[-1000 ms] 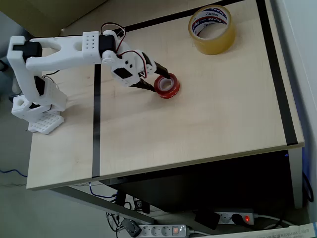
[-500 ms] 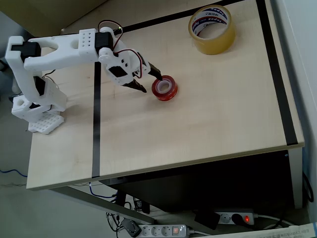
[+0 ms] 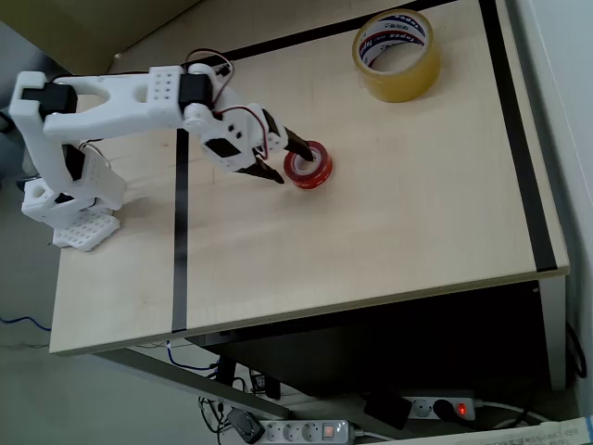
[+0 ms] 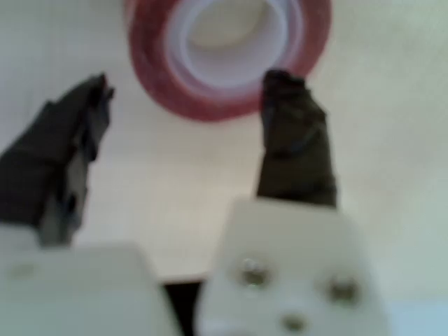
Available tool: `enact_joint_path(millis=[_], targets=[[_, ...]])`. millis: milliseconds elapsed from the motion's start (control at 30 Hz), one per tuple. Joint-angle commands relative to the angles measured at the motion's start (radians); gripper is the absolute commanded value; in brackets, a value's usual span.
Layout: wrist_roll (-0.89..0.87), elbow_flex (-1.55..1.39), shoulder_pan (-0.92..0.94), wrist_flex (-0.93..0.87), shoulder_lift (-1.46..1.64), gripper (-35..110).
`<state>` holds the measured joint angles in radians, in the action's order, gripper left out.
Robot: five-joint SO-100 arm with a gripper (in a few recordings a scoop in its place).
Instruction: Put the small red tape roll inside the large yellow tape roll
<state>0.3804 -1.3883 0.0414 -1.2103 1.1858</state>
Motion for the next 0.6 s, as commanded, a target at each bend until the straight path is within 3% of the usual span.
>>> enact_joint_path(millis=[0, 100, 233, 567], targets=[[0.014, 0.017, 0.017, 0.014, 0.012, 22], [0.014, 0.017, 0.009, 0.015, -0.002, 21], [0.014, 0.026, 0.0, 0.015, -0.005, 1], [-0.061, 0.344, -0.061, -0.17, 0.126, 0]])
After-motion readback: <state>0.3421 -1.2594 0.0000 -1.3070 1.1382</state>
